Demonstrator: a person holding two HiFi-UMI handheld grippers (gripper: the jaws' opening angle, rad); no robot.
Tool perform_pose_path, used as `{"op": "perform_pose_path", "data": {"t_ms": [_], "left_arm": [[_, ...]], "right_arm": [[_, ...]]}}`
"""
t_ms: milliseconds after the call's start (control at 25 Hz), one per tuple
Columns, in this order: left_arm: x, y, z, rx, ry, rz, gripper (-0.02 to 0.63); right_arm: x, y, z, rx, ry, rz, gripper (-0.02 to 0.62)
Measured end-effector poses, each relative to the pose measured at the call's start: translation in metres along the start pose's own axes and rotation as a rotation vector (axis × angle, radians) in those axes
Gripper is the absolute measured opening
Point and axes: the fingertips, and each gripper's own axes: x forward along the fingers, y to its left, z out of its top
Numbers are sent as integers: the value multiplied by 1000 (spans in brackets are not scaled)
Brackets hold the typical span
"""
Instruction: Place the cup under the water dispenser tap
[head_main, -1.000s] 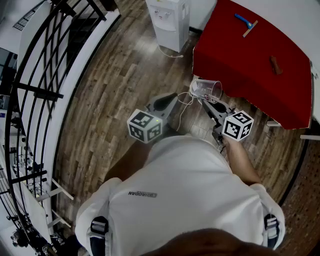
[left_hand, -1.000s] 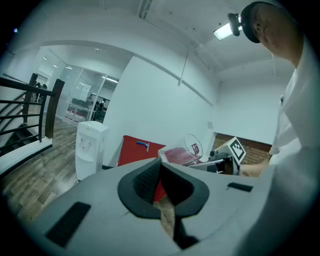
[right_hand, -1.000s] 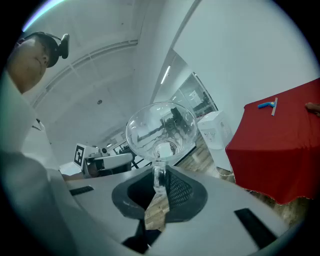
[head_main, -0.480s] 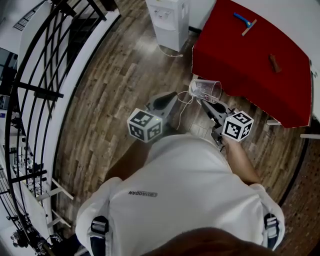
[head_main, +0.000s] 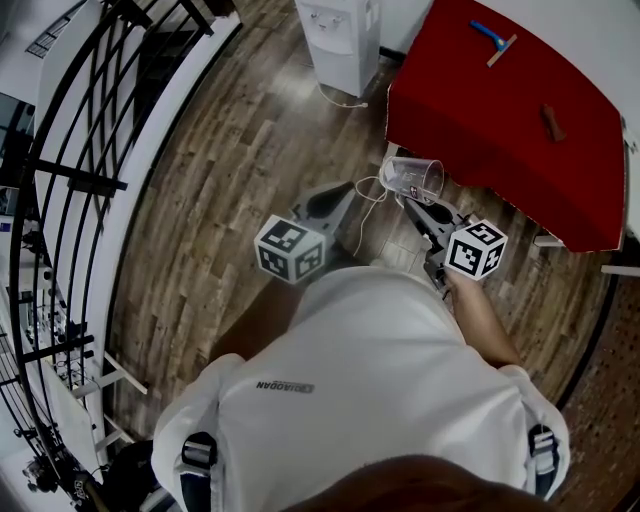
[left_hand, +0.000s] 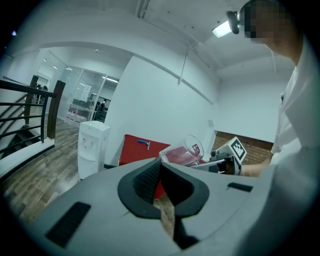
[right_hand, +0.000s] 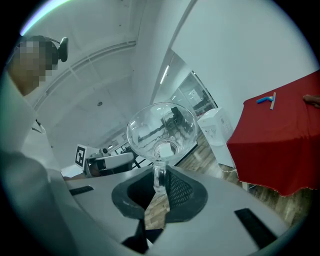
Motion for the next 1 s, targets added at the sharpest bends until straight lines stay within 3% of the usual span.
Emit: {"op": "perform_pose_path", "data": {"t_ms": [640,1000], "left_arm": [[-2,32,0,-33,8,29,-5],[8,77,9,-64,3,54,-5]], "right_arm": [[29,-7,6,-12,53,12,44],[66,-22,15,-5,86,5,44]]}}
